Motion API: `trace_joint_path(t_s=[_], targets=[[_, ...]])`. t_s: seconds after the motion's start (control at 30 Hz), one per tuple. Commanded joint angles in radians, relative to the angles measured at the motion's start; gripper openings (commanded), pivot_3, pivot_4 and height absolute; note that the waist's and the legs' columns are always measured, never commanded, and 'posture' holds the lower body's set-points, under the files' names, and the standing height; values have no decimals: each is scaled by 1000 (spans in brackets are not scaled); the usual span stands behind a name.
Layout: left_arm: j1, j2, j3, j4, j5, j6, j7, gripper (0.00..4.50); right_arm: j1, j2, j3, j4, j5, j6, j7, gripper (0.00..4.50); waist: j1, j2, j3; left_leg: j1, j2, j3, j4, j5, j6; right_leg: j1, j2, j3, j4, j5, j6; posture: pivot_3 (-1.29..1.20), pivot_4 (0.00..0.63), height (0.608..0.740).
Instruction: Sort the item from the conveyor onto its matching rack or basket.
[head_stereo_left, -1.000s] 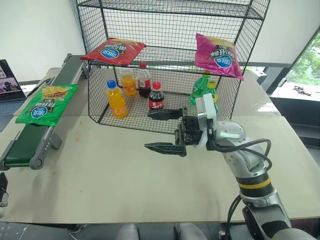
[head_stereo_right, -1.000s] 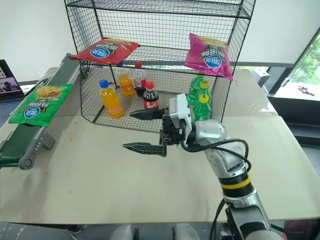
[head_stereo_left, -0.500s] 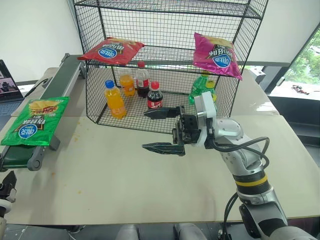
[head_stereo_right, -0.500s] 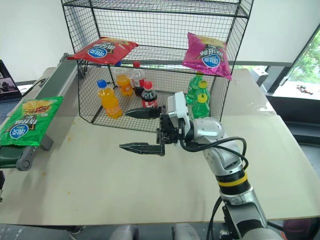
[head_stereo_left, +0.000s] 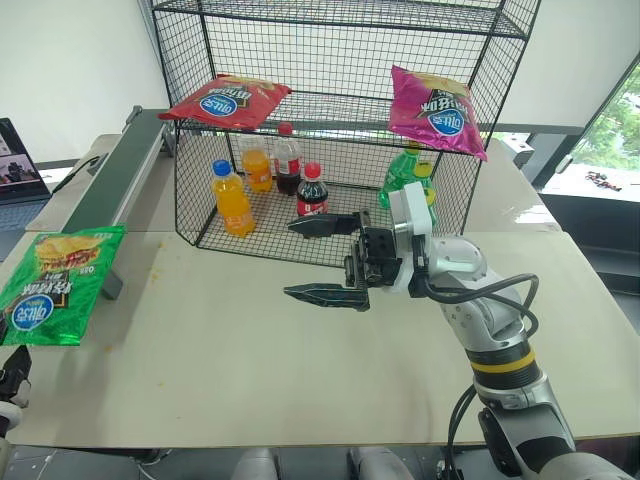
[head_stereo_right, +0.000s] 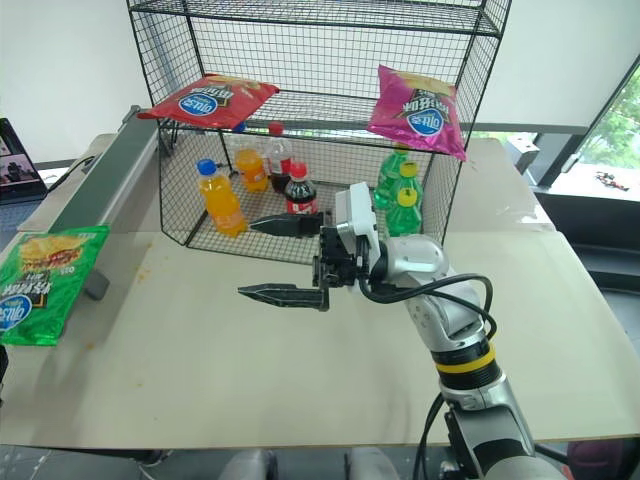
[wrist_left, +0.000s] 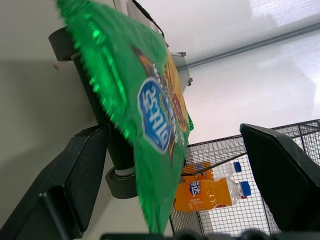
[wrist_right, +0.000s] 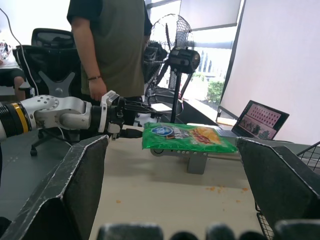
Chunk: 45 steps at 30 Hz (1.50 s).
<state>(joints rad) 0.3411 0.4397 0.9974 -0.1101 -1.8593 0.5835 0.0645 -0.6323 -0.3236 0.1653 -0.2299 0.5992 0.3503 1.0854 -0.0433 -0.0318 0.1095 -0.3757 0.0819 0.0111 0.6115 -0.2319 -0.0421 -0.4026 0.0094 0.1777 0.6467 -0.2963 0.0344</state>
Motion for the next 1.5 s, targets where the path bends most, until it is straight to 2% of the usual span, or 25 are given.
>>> trace_joint_path(t_s=[0.03, 0.1, 0.13, 0.2, 0.43, 0.53, 0.67, 0.73, 0.8, 0.9, 1.0, 1.13, 1.2, 1.33, 1.4, 1.5], targets=[[16, 17, 22, 1, 35, -8, -33, 4437, -19, 10, -16, -31, 10, -21, -7, 4500, -1, 0, 0, 0, 0, 0, 0, 0, 0, 0, 0, 0, 0, 0, 0, 0, 150, 738], [17, 16, 25, 9, 50, -13, -41, 4437, -22, 13, -17, -28, 10, -20, -10, 4500, 0, 0, 0, 0, 0, 0, 0, 0, 0, 0, 0, 0, 0, 0, 0, 0, 150, 738], [17, 16, 27, 12, 52, -12, -46, 3883, -23, 14, -17, -27, 11, -20, -12, 4500, 0, 0, 0, 0, 0, 0, 0, 0, 0, 0, 0, 0, 0, 0, 0, 0, 150, 738], [18, 21, 27, 17, 59, -5, -58, 3209, -25, 15, -19, -25, 11, -19, -14, 4500, 0, 0, 0, 0, 0, 0, 0, 0, 0, 0, 0, 0, 0, 0, 0, 0, 150, 738], [-9, 49, 36, 3, 43, -7, -59, 28, -23, 19, -33, -25, 0, -10, -57, 4500, 0, 0, 0, -1, 0, 0, 0, 0, 0, -1, 0, 0, 0, 0, 0, 0, 150, 738], [-33, 66, 31, -73, 1, -5, -32, 28, -4, 21, -57, -44, -1, 4, -130, 4500, 1, 0, 0, -2, 0, -1, 0, 0, 0, -1, 0, -1, 0, 0, 0, 0, 150, 738], [-96, 155, -8, -204, -82, 22, 1, 28, 54, 15, -111, -108, -7, 32, -267, 4500, 7, 0, 0, -5, 0, -5, 0, 1, -2, -2, 0, -4, 0, 0, 0, 0, 150, 738], [-188, 206, -51, -250, -111, 35, 20, 28, 96, 14, -137, -149, -25, 42, -346, 4500, 15, 0, 0, -6, 0, -7, 0, 2, -4, -2, 0, -5, 0, 0, 0, 0, 150, 738], [-331, 239, -162, -299, -113, 63, 37, 28, 150, 26, -158, -203, -57, 43, -446, 4500, 28, 0, 0, -7, -1, -8, 0, 3, -6, -1, -1, -6, -1, 0, 0, 0, 150, 738], [-483, 235, -274, -312, -113, 103, 48, 28, 203, 42, -152, -265, -89, 52, -536, 4500, 28, 2, 1, -7, -2, -8, 1, 4, -7, -1, -1, -6, -1, 1, 1, 0, 150, 738], [-729, 192, -434, -247, -113, 140, 66, 28, 252, 66, -149, -329, -137, 40, -633, 4500, 27, 3, 1, -7, -2, -9, -1, 4, -7, -2, -1, -6, 0, 1, 1, 0, 150, 738], [-1062, 93, -617, -72, -113, 191, 45, 28, 284, 87, -187, -396, -216, 14, -754, 4500, 30, 3, 1, -9, -2, -13, -1, 5, -8, -2, 1, -7, 0, 1, 0, 0, 150, 738], [-1200, 46, -685, 47, -76, 208, -32, 28, 285, 89, -199, -420, -245, 9, -796, 4500, 30, 3, 1, -10, -3, -13, 1, 5, -8, -1, 0, -7, -1, 1, 1, 0, 150, 738], [-1458, -65, -781, 360, 175, 179, -298, 28, 292, 97, -203, -461, -282, 14, -853, 4500, 32, 3, 1, -10, -5, -14, 2, 5, -8, -1, 0, -7, -2, 1, 1, 0, 150, 738], [-1564, -131, -806, 542, 345, 61, -406, 28, 297, 101, -199, -477, -295, 19, -874, 4500, 31, 4, 1, -10, -6, -15, 1, 5, -7, -1, 0, -8, -3, 1, 1, 0, 150, 738], [-1651, -213, -799, 766, 511, -65, -517, 28, 299, 110, -191, -487, -311, 20, -897, 4500, 26, 4, 1, -10, -6, -15, 0, 5, -7, 0, 0, -7, -5, 1, 1, 0, 150, 738]])
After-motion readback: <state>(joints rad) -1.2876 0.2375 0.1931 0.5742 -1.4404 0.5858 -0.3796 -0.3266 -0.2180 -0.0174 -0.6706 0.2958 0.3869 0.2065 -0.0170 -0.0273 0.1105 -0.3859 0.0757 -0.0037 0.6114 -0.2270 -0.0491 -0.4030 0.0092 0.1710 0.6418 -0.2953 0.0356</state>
